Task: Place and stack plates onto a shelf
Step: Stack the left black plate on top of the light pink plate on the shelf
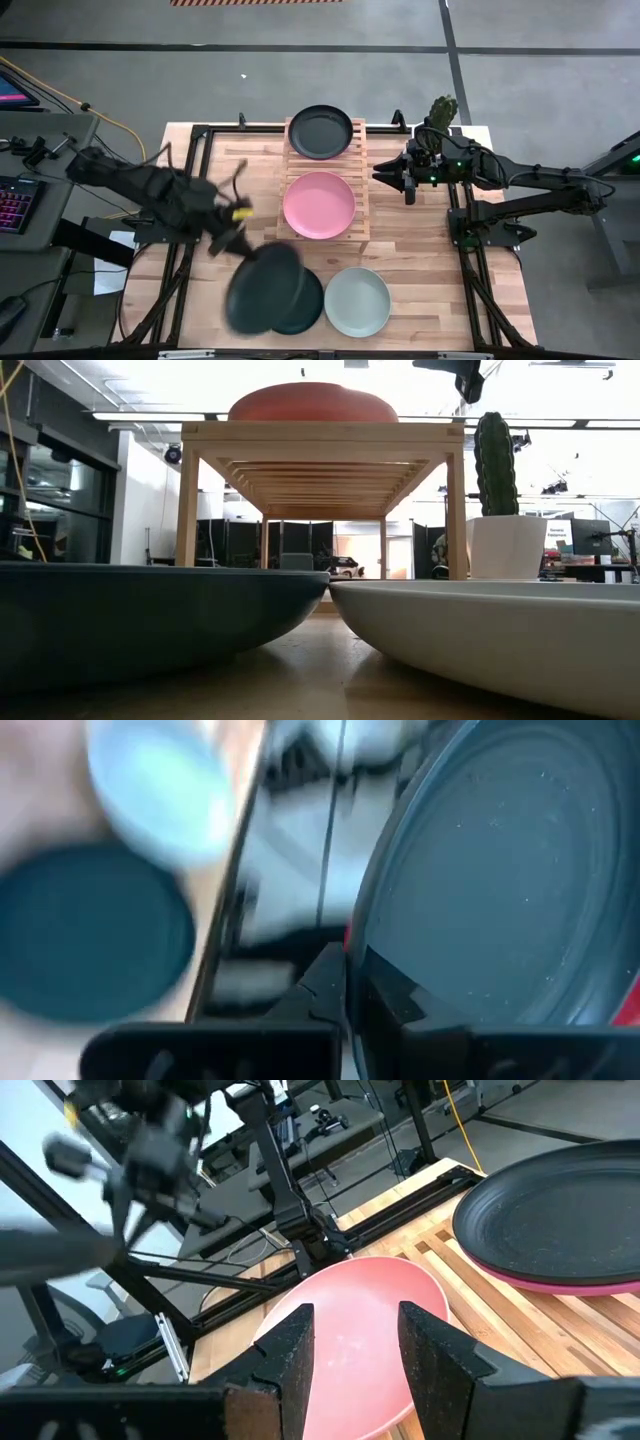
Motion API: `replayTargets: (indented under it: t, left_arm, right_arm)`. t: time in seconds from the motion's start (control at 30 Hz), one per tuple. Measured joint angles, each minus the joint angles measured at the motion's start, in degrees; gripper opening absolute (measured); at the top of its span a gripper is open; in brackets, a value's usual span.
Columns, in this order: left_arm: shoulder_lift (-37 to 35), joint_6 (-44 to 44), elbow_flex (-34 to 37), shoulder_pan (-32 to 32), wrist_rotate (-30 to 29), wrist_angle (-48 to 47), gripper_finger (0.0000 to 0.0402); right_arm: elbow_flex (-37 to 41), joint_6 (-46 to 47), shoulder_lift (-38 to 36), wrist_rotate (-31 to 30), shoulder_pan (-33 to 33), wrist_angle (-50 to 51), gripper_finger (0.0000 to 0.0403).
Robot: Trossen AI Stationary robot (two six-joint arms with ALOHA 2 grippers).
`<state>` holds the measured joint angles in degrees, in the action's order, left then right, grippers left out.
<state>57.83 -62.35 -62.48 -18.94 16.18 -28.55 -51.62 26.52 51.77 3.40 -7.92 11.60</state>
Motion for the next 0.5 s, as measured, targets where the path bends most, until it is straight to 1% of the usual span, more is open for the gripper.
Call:
replayTargets:
  t: [0.07, 0.2, 0.3, 0.4, 0.5]
  left_arm:
    - [0.7, 0.2, -2.3, 3.7, -3.9, 0.5, 0.0001]
    - [3.2, 2.9, -5.8, 12.7, -8.4, -0.3, 0.0001]
    - [5.9, 5.3, -6.9, 18.4, -12.6, -2.0, 0.0001]
    - [9.1, 8.6, -7.0, 21.9, -16.5, -5.3, 0.0001]
    - [11.9, 10.1, -7.0, 23.4, -17.1, -7.7, 0.0001]
  right_arm:
    - [0.0, 0.0, 0.0, 0.0, 0.0, 0.0, 0.0129]
    - [0.0, 0.0, 0.0, 0.0, 0.0, 0.0, 0.0129]
    - [0.0, 0.0, 0.0, 0.0, 0.0, 0.0, 0.0129]
    - [0.0, 0.0, 0.0, 0.0, 0.0, 0.0, 0.0129]
    - [0.0, 0.0, 0.0, 0.0, 0.0, 0.0, 0.0129]
